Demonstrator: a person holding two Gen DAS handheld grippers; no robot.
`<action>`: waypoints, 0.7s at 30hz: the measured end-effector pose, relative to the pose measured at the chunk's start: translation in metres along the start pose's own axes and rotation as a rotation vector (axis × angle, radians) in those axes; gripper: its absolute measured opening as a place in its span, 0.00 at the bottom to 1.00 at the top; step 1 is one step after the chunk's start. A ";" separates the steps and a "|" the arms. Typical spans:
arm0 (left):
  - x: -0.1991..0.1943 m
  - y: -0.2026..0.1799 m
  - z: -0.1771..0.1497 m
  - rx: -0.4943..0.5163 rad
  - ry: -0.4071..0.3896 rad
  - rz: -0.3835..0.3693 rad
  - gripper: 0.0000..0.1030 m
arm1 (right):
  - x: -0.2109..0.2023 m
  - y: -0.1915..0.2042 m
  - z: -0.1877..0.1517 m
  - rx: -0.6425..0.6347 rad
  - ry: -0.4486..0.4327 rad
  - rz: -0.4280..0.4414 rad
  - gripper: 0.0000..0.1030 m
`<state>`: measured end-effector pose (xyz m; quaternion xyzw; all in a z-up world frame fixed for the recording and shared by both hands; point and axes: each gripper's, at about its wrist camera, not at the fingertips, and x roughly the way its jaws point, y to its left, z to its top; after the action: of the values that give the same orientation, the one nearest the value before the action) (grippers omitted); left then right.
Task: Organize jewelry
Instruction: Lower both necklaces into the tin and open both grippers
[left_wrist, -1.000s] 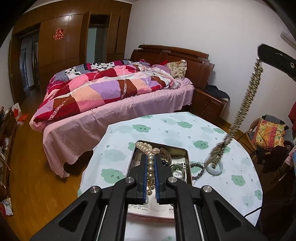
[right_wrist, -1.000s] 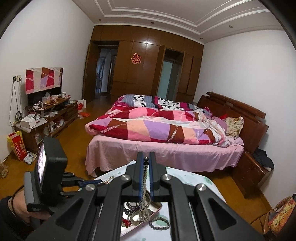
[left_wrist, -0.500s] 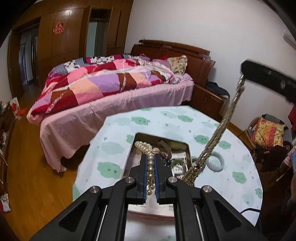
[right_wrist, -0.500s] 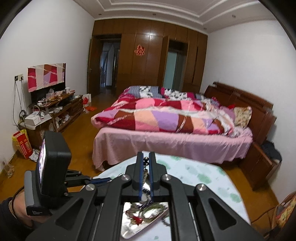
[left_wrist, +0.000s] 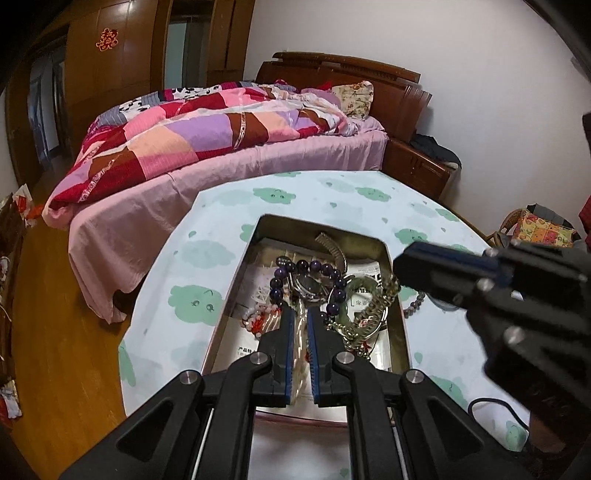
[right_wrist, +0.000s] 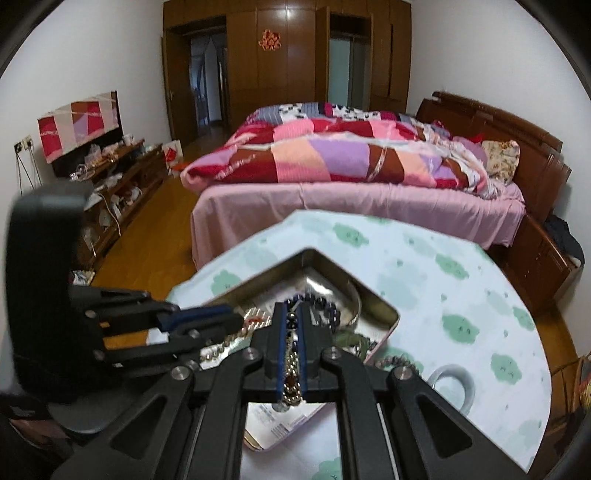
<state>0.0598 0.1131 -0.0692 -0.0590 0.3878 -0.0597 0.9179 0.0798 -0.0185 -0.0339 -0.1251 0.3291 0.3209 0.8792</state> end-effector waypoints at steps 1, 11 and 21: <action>0.001 0.000 -0.001 -0.001 0.002 -0.003 0.06 | 0.003 0.000 -0.003 0.002 0.011 0.001 0.08; 0.001 0.005 -0.001 -0.020 -0.015 0.024 0.65 | 0.008 -0.027 -0.024 0.082 0.044 -0.002 0.22; 0.006 0.009 -0.003 -0.040 -0.013 0.071 0.65 | 0.016 -0.081 -0.057 0.184 0.113 -0.088 0.35</action>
<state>0.0621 0.1205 -0.0771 -0.0638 0.3848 -0.0191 0.9206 0.1126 -0.0969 -0.0867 -0.0761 0.4004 0.2428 0.8803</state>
